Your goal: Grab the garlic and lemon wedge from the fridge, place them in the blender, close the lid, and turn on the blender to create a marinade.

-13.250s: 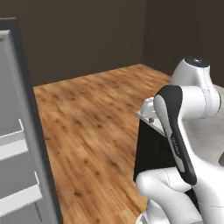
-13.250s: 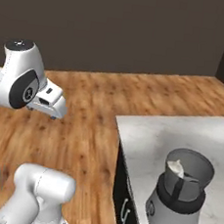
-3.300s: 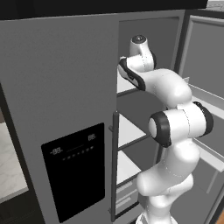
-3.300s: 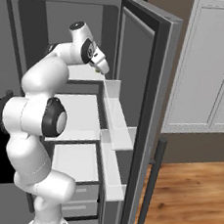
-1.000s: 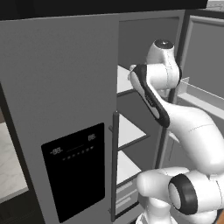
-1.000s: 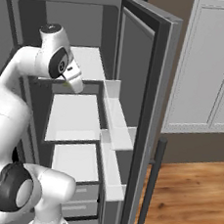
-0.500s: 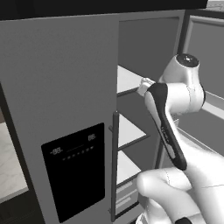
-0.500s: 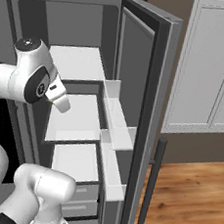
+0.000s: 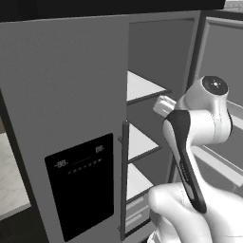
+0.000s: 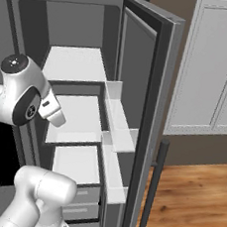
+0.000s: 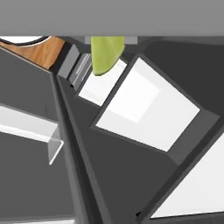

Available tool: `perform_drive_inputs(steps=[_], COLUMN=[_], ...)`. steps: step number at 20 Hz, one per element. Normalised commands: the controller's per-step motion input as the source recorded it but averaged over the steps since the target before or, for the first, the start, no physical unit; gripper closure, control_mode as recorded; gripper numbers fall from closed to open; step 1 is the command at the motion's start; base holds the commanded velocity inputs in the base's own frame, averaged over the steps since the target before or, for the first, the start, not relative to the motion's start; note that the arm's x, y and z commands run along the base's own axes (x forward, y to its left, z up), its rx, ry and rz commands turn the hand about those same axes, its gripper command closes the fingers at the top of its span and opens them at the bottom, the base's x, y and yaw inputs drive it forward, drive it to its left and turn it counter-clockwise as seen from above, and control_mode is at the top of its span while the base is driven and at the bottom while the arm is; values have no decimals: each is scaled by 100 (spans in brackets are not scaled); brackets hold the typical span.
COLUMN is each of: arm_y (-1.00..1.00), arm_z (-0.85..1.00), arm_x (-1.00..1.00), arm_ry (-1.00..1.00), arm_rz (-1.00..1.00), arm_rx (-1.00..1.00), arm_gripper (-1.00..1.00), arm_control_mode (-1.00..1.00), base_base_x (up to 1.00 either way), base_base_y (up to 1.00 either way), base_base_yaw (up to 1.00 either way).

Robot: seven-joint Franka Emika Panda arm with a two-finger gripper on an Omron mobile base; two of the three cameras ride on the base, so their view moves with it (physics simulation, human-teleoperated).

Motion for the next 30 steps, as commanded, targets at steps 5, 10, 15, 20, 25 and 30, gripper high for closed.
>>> perform_drive_inputs(steps=[5,10,15,20,25,30], arm_y=[0,0,0,0,0,0], arm_z=[0,0,0,0,0,0], arm_x=[0,0,0,0,0,0], arm_ry=[0,0,0,0,0,0], arm_rz=[0,0,0,0,0,0], arm_rx=[0,0,0,0,0,0], arm_gripper=[100,100,100,100,100,100], arm_control_mode=[100,100,100,100,100,100], base_base_x=[-61,-95,-87,-35,0,0], base_base_y=[25,31,5,0,1,5], base_base_yaw=[-2,-14,-53,-85,-99,-100])
